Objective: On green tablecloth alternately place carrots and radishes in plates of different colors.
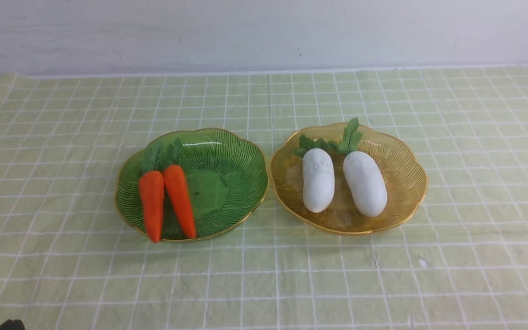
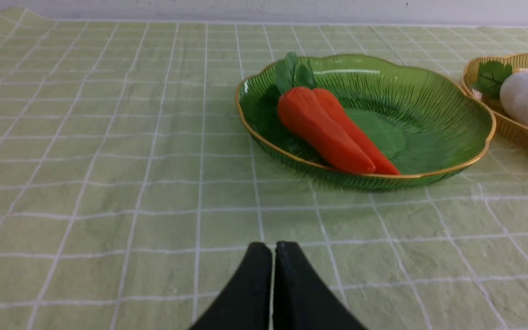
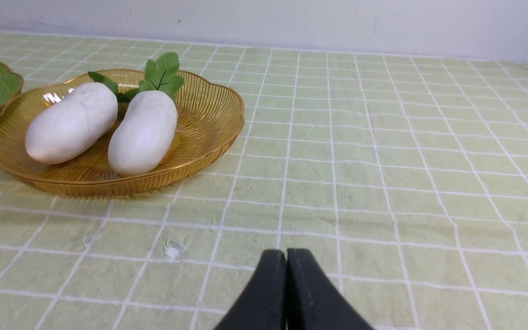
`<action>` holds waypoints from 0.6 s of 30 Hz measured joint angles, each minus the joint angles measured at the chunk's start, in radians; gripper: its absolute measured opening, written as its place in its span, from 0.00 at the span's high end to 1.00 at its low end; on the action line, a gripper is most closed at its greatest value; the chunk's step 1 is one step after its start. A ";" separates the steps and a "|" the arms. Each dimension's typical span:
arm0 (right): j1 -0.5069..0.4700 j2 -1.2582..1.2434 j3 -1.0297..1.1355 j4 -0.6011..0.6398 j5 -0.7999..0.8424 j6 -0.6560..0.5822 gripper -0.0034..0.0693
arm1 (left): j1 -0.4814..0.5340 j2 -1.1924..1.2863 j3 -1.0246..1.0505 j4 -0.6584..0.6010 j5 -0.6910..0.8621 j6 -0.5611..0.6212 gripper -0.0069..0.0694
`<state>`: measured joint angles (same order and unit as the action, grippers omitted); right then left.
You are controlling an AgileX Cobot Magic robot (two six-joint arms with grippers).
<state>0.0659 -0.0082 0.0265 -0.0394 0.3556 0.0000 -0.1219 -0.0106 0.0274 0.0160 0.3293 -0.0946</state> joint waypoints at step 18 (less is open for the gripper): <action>0.000 0.000 0.000 0.000 0.000 0.000 0.97 | 0.058 0.000 0.001 -0.005 0.049 0.001 0.92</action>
<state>0.0659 -0.0082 0.0265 -0.0394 0.3556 0.0000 -0.0640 -0.0106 0.0285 0.0110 0.3785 -0.0938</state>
